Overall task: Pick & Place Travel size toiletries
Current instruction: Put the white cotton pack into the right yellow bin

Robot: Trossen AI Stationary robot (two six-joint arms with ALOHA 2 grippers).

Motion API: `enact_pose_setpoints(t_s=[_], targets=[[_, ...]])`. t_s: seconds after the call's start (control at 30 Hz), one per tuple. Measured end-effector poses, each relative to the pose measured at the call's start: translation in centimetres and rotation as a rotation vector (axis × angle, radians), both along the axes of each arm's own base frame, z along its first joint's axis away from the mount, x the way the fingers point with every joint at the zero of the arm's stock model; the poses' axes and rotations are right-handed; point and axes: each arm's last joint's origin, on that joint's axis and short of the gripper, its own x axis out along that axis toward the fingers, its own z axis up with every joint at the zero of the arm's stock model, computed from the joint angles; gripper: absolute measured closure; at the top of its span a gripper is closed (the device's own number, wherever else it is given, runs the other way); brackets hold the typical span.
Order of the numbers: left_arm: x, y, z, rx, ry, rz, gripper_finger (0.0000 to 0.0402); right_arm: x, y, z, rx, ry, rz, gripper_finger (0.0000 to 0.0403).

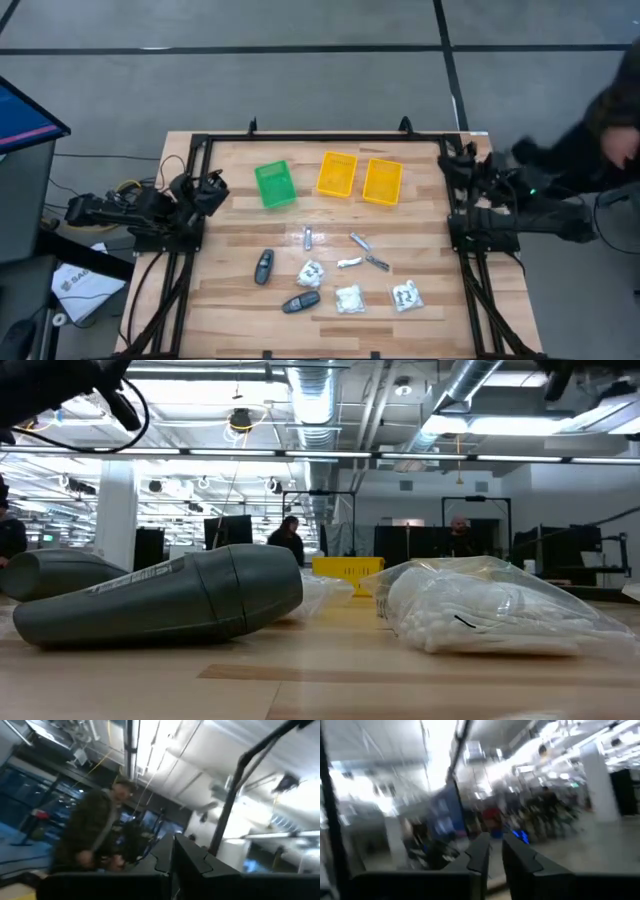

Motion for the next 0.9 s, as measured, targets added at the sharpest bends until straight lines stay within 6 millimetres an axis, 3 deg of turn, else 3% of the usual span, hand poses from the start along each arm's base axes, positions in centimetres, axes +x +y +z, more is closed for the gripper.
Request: enact_pose_setpoints(t_s=[0.2, 0.33, 0.47, 0.67, 0.9], targets=[[0.2, 0.1, -0.4, 0.024, 0.05, 0.066, 0.0394, 2.4, -0.1, 5.5, 0.035, 0.5, 0.014, 0.0294], [0.3, 0.1, -0.4, 0.025, 0.06, 0.067, 0.0394, 4.7, 0.5, 7.0, 0.064, 0.895, 0.102, 0.0254], [0.3, 0.1, -0.5, 0.025, 0.062, 0.066, 0.0394, 6.4, 2.0, 8.0, 0.157, 1.158, 0.294, 0.0219], [0.3, 0.1, -0.6, 0.029, 0.075, 0.067, 0.0394, 9.2, 5.7, 7.2, 0.335, 1.367, 0.516, 0.0195], [0.4, 0.1, -0.7, 0.03, 0.089, 0.067, 0.0394, 9.7, 11.9, 3.5, 0.353, 1.635, 0.565, 0.0178]])
